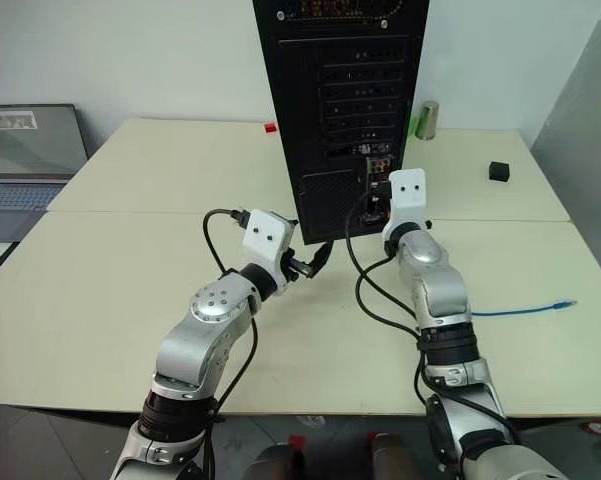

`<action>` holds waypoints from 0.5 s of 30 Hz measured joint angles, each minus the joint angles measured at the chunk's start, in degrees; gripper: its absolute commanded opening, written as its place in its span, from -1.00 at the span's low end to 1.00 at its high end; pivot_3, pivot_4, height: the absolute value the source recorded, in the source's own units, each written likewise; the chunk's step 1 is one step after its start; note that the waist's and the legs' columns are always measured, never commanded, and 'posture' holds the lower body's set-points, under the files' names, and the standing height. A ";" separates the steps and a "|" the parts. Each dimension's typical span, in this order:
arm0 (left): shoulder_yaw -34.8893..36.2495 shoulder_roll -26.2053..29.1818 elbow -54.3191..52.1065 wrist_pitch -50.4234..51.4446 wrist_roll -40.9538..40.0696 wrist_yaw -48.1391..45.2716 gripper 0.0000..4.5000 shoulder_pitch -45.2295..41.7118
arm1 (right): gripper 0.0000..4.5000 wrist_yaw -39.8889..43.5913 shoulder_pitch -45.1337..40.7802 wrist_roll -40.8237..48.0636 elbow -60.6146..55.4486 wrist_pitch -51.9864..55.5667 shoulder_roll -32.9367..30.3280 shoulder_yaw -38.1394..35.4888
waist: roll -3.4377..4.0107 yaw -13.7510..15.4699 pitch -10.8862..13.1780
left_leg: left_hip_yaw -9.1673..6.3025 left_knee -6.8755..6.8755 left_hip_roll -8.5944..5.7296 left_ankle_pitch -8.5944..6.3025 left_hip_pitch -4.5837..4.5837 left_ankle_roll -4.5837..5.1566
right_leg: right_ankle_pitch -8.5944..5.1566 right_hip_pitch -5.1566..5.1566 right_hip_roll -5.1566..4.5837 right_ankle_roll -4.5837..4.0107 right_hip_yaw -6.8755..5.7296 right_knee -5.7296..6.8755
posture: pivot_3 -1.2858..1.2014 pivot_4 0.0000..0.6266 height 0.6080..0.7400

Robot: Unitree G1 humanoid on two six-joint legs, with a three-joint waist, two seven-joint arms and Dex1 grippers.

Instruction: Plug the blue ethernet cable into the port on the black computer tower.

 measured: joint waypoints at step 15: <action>-1.18 -0.22 -0.25 1.95 0.05 -0.02 0.86 -0.45 | -1.00 -1.47 -4.29 0.54 1.94 4.95 3.00 -1.62 | 0.03 -1.14 0.02 | 0.02 -0.02 0.03 0.00 0.01 0.00 | 0.00 -0.06 0.01 0.00 0.02 0.02 | 0.03 -0.52 1.00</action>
